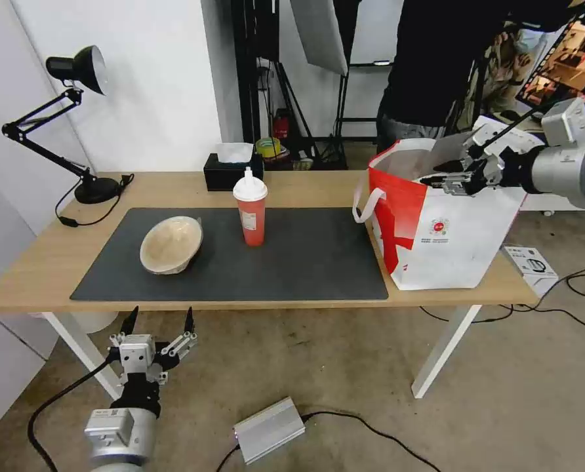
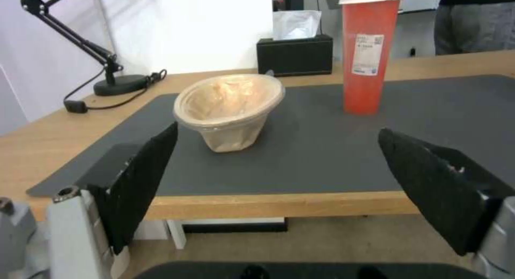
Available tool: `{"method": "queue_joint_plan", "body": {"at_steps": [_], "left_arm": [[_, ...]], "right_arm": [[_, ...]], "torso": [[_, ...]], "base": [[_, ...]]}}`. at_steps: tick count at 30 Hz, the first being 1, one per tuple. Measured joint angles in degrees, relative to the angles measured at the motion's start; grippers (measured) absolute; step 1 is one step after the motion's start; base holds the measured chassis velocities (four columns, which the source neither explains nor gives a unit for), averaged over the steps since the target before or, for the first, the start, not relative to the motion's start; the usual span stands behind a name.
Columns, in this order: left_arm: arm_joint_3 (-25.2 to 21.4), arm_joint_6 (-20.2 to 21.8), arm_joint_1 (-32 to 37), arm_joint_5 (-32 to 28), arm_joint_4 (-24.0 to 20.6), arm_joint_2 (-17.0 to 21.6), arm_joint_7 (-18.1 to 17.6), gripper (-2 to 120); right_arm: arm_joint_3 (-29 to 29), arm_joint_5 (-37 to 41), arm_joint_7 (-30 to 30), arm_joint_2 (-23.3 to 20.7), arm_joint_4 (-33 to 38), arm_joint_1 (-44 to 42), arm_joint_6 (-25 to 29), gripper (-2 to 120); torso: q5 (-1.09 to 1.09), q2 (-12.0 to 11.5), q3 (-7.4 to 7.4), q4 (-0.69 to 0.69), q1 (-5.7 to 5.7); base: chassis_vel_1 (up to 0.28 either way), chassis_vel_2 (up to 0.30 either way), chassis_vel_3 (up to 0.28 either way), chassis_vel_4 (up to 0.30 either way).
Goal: Pick up the trash from the table and place it into the takeout bag.
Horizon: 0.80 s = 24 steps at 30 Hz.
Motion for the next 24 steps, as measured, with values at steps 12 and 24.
{"method": "queue_joint_plan", "body": {"at_steps": [12,24], "left_arm": [[-0.1,0.0,0.1,0.0,-0.1,0.0,0.0,100],[-0.5,0.0,0.0,0.0,-0.1,0.1,0.0,100]], "right_arm": [[1.0,0.7,2.1,0.6,0.0,0.2,0.1,56],[2.7,7.1,10.1,4.1,0.5,4.9,0.1,88]], "torso": [[0.0,0.0,0.0,-0.01,0.0],[0.0,0.0,0.01,-0.01,0.0]], "base": [[0.0,0.0,0.0,0.0],[0.0,0.0,0.0,0.0]]}}
